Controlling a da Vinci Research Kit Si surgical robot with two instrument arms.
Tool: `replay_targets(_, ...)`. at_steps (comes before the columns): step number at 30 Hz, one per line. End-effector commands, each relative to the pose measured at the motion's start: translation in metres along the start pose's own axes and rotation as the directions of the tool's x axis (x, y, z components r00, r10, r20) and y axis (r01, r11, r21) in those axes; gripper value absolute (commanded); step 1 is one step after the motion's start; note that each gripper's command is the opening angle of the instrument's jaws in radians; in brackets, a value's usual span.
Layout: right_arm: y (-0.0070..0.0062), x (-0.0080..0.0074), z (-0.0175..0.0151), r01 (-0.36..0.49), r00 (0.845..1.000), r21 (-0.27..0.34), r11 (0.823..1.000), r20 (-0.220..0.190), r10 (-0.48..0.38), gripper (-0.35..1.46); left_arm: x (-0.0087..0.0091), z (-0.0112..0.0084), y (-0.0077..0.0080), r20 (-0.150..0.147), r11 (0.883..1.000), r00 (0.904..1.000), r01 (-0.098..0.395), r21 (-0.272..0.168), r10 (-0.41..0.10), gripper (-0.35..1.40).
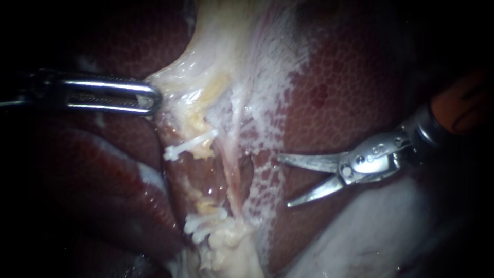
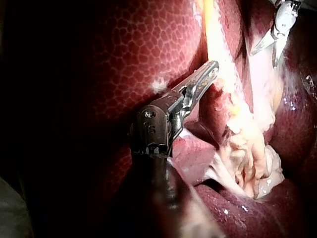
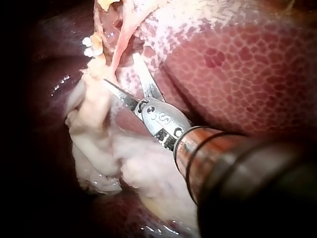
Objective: Go back from the cut left tube
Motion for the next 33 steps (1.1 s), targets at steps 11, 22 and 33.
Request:
replay_targets(11,0.0007,0.0007,-0.0018,0.024,1.000,-0.017,1.000,0.013,-0.024,1.43,0.0001,0.0000,0.0001,0.000,1.000,1.0000,-0.001,-0.001,0.001,-0.35)
replay_targets(22,0.0007,0.0006,-0.0016,0.030,1.000,-0.001,1.000,0.006,-0.030,1.43,0.0002,0.0002,0.0001,0.000,1.000,1.0000,-0.002,-0.003,0.002,-0.35)
replay_targets(33,0.0006,0.0003,-0.0018,0.032,0.999,0.000,0.999,0.005,-0.032,1.43,0.0040,0.0027,0.0020,-0.003,1.000,0.9999,-0.012,-0.006,0.012,-0.35)
